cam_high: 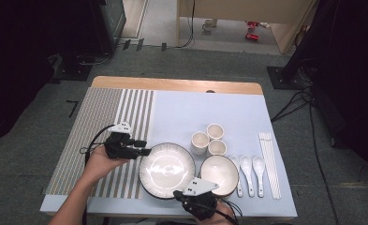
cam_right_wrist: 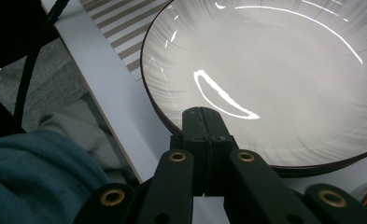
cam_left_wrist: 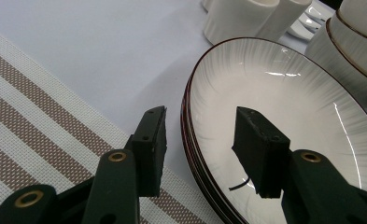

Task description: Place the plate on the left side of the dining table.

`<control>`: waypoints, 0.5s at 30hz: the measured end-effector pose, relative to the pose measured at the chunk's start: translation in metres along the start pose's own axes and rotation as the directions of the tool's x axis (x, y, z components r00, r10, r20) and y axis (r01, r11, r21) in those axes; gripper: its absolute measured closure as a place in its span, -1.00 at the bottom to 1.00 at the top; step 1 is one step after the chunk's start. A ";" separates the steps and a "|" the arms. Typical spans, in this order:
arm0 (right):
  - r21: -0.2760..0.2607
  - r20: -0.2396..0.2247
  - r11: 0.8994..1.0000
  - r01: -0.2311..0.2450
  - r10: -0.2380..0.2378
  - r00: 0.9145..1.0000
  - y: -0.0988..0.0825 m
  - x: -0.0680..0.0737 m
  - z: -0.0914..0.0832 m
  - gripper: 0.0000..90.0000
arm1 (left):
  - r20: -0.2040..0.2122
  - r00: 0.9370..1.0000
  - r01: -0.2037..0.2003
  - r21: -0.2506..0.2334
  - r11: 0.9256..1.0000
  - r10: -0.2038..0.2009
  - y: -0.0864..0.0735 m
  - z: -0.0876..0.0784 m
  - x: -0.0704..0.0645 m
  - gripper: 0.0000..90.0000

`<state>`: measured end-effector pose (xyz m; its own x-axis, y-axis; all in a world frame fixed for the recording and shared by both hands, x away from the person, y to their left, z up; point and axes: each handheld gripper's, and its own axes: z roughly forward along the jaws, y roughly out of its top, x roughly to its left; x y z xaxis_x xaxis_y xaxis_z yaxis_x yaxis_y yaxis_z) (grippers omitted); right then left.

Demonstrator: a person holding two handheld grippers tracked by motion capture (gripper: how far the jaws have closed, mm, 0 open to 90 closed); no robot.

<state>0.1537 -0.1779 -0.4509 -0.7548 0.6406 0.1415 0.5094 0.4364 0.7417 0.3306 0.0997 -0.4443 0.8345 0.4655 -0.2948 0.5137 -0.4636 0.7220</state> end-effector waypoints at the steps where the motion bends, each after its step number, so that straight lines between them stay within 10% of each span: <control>1: 0.006 -0.001 1.000 0.002 -0.002 1.000 0.000 0.001 0.000 1.00 | 0.000 1.000 0.000 -0.001 1.000 0.000 0.000 0.000 0.000 0.21; 15: 0.021 -0.005 1.000 0.014 -0.014 1.000 -0.001 0.001 0.001 1.00 | 0.000 1.000 -0.002 -0.001 1.000 0.002 0.000 0.001 -0.001 0.21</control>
<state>0.1529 -0.1770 -0.4518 -0.7637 0.6314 0.1345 0.5076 0.4585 0.7295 0.3301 0.0987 -0.4441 0.8354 0.4648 -0.2934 0.5120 -0.4640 0.7229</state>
